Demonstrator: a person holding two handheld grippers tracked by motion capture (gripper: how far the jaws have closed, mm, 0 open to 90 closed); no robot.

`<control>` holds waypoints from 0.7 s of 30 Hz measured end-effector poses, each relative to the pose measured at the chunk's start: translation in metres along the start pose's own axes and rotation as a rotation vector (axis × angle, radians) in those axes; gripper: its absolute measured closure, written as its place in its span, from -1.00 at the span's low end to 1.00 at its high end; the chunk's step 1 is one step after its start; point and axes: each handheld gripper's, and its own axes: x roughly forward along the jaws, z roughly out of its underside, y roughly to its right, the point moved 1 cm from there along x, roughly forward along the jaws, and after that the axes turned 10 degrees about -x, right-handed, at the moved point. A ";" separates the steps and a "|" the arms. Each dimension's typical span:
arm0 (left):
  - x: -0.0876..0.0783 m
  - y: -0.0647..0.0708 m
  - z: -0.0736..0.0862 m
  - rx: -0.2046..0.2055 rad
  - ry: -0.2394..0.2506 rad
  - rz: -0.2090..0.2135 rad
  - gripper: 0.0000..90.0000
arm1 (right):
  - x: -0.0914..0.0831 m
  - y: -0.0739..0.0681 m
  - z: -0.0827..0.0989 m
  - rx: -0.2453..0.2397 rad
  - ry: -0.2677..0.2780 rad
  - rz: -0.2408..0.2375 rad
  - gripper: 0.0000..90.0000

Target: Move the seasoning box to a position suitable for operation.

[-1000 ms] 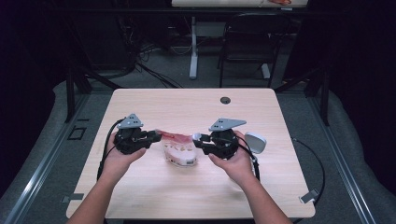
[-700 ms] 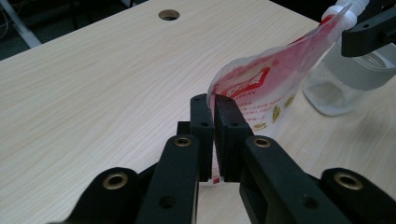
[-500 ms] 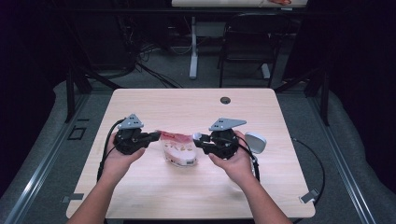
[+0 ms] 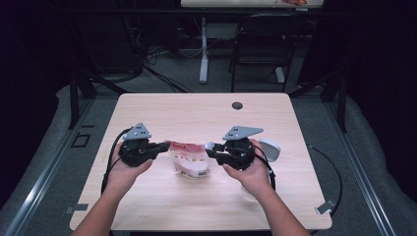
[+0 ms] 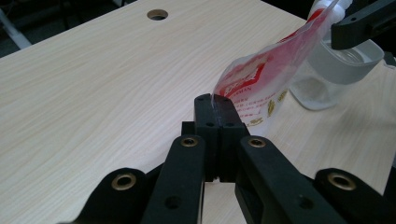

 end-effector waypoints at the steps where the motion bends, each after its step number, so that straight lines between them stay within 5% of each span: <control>1: 0.000 0.001 0.000 0.000 -0.001 0.003 1.00 | -0.001 -0.001 0.000 -0.004 -0.001 0.000 0.58; 21: -0.004 0.027 0.012 0.025 -0.005 0.061 1.00 | -0.027 -0.010 0.011 -0.027 -0.032 -0.010 0.56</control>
